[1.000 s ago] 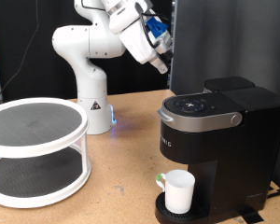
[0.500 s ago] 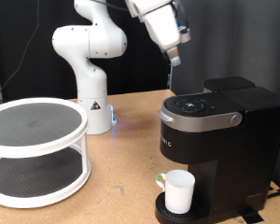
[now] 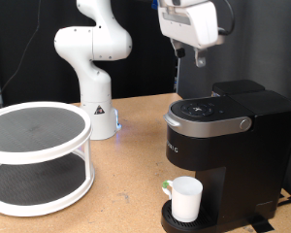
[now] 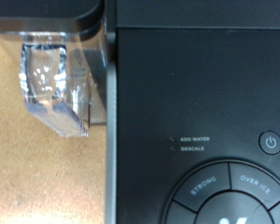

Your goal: Make a cup of coffee with the keurig machine

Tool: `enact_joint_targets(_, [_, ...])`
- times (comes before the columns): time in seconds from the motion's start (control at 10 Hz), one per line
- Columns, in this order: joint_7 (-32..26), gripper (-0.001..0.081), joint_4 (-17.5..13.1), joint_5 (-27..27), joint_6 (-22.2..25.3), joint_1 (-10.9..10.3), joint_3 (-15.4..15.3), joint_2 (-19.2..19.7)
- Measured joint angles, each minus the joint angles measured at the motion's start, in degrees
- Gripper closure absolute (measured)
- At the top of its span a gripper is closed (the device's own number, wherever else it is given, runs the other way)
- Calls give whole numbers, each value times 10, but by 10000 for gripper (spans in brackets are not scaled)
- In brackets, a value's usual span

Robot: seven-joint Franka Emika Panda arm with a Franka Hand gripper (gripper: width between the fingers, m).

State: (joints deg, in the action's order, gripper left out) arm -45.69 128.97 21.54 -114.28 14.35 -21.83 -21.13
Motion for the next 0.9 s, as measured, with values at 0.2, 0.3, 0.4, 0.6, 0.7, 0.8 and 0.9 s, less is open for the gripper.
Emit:
enact_joint_targets(0.2, [53,3,-32,-13,3,3,-8,42])
enact_joint_targets(0.3, [46,3,-31,-13,3,3,-8,42])
enact_joint_targets(0.4, [16,3,-30,-19,0,2,-8,40])
enact_joint_targets(0.6, [-17,3,-31,-59,-11,2,-12,36])
enact_joint_targets(0.7, [-15,3,-36,-74,-7,2,-17,36])
enact_joint_targets(0.8, [-8,3,-44,-81,-2,2,-20,38])
enact_joint_targets(0.9, [2,3,-53,-86,3,2,-22,44])
